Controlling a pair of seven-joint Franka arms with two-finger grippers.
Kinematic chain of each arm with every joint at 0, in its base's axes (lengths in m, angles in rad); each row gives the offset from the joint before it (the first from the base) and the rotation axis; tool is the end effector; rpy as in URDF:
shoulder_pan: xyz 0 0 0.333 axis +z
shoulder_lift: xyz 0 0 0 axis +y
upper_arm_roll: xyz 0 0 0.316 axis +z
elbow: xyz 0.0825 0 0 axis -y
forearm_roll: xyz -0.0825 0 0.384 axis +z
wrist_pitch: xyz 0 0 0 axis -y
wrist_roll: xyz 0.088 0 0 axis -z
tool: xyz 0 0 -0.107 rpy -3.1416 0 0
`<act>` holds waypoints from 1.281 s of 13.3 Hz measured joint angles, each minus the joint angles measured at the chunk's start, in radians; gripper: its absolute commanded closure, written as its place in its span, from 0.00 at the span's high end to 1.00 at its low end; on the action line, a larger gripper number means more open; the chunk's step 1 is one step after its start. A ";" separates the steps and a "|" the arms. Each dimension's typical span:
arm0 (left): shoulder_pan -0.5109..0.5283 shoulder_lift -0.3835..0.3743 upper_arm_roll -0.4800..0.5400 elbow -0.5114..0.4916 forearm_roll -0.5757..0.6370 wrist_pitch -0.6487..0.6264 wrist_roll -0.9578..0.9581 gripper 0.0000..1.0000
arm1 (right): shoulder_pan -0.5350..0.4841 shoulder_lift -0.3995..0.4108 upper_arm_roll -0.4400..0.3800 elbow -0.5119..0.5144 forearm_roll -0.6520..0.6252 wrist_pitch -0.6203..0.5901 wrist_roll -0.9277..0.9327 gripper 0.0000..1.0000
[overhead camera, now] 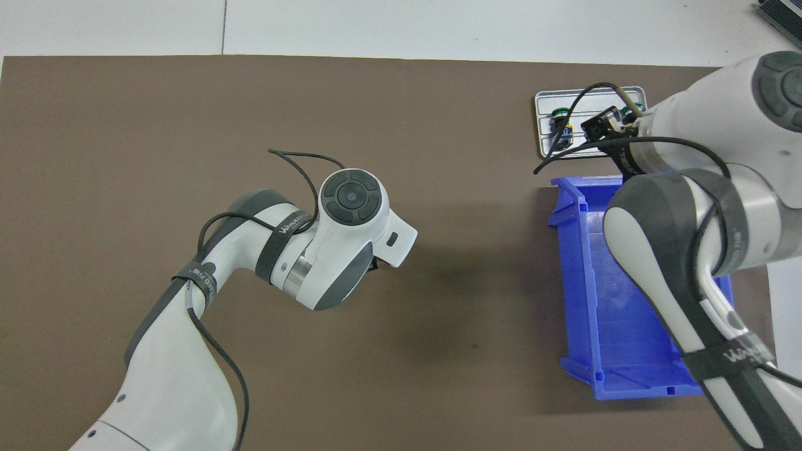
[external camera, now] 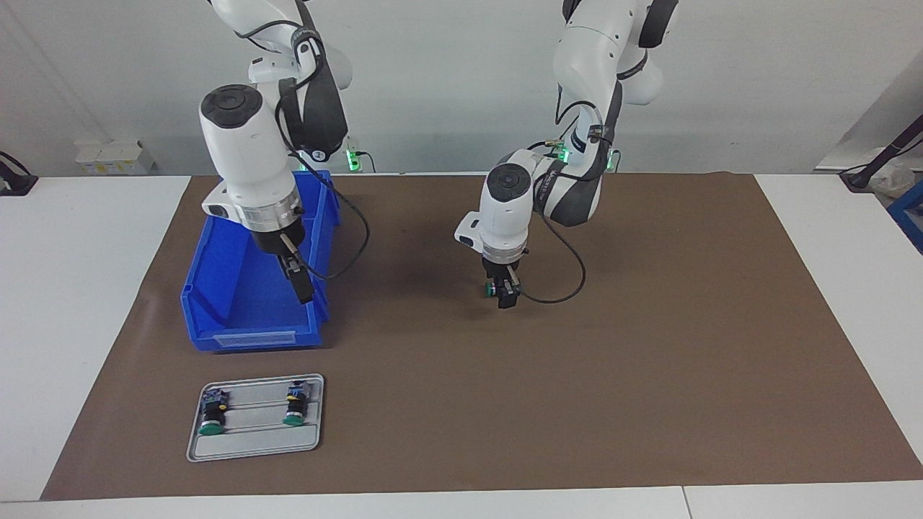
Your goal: Place and press button with both arms
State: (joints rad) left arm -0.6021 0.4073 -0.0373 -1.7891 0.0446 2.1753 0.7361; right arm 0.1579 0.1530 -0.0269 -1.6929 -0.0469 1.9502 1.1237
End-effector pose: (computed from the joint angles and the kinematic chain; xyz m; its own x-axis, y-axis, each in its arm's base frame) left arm 0.5207 -0.3828 0.3238 0.1716 -0.9847 -0.0299 -0.9852 -0.1716 -0.0018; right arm 0.6153 0.0788 0.5107 0.5545 -0.8274 0.0892 -0.8249 -0.5607 -0.0722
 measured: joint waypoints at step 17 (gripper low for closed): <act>-0.034 -0.011 0.002 -0.125 0.012 0.146 0.000 0.49 | -0.105 -0.147 -0.009 0.147 0.008 -0.370 -1.016 1.00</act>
State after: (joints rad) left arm -0.6360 0.3962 -0.0349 -1.9136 0.0567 2.3211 0.7358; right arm 0.0524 0.0065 -0.0354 -1.5457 -0.0393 1.5800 0.1072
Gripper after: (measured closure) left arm 0.269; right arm 0.004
